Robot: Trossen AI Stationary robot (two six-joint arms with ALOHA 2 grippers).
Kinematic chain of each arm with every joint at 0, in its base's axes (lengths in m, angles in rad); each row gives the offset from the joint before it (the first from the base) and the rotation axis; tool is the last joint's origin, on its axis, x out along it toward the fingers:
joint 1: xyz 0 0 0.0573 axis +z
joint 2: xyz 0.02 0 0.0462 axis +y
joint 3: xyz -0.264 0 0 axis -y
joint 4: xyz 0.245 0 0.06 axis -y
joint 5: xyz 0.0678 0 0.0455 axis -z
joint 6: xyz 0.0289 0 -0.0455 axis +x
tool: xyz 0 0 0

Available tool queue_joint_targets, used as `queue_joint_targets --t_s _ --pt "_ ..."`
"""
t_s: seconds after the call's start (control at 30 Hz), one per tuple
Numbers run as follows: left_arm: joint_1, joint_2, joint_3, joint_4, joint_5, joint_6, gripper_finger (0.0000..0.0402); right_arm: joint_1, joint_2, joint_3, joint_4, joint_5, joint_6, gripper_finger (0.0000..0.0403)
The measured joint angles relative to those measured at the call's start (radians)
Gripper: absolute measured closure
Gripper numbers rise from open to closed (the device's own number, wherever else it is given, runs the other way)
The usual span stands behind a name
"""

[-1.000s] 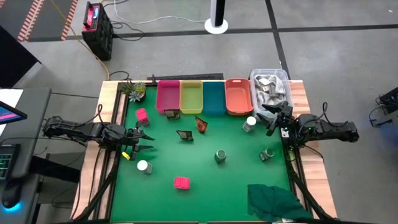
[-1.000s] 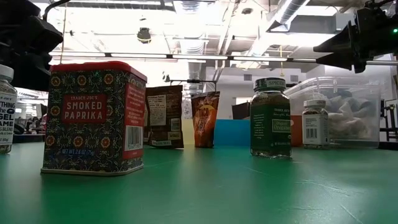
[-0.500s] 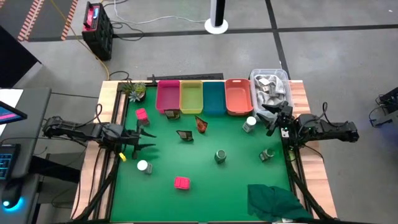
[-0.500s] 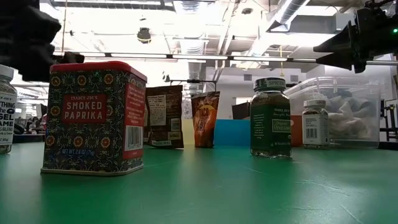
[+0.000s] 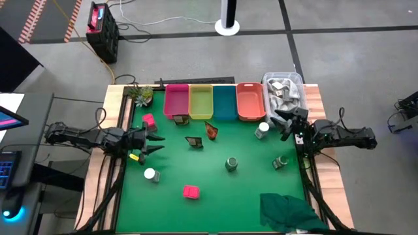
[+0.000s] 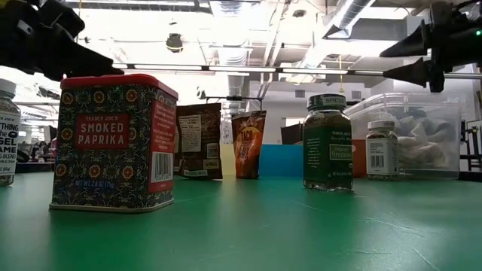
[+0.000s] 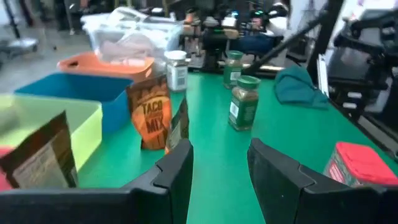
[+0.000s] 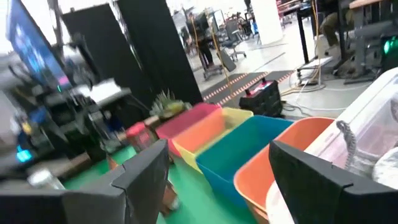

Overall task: Sort spices by type
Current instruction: Put the bottom white seasoning bottle into the red bin

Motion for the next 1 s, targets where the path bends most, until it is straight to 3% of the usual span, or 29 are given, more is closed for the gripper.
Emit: queue_joint_targets --t_s 0.2,0.4,0.6,0.7,0.83,1.0 --pt "0.000 0.000 0.001 0.005 -0.052 -0.148 0.0259 0.000 -0.001 0.000 0.002 -0.003 0.015 0.0102" --pt "0.000 0.000 0.001 0.009 -0.219 -0.271 0.0259 0.000 0.000 -0.003 0.018 -0.004 -0.024 0.0102" --pt "0.000 0.000 0.001 0.020 -0.278 -0.238 0.0259 0.000 0.004 -0.003 0.017 -0.007 -0.066 0.0102" --pt "0.013 0.000 0.039 0.032 -0.277 -0.199 0.0259 0.000 0.008 -0.003 0.068 -0.058 -0.185 0.0102" --pt "0.044 0.016 0.166 -0.101 -0.277 -0.229 0.0260 -0.004 0.069 0.032 0.088 -0.072 -0.263 0.0102" --pt "0.099 0.113 0.311 -0.343 -0.281 -0.317 0.0260 -0.036 0.251 0.059 0.103 -0.071 -0.283 0.0102"
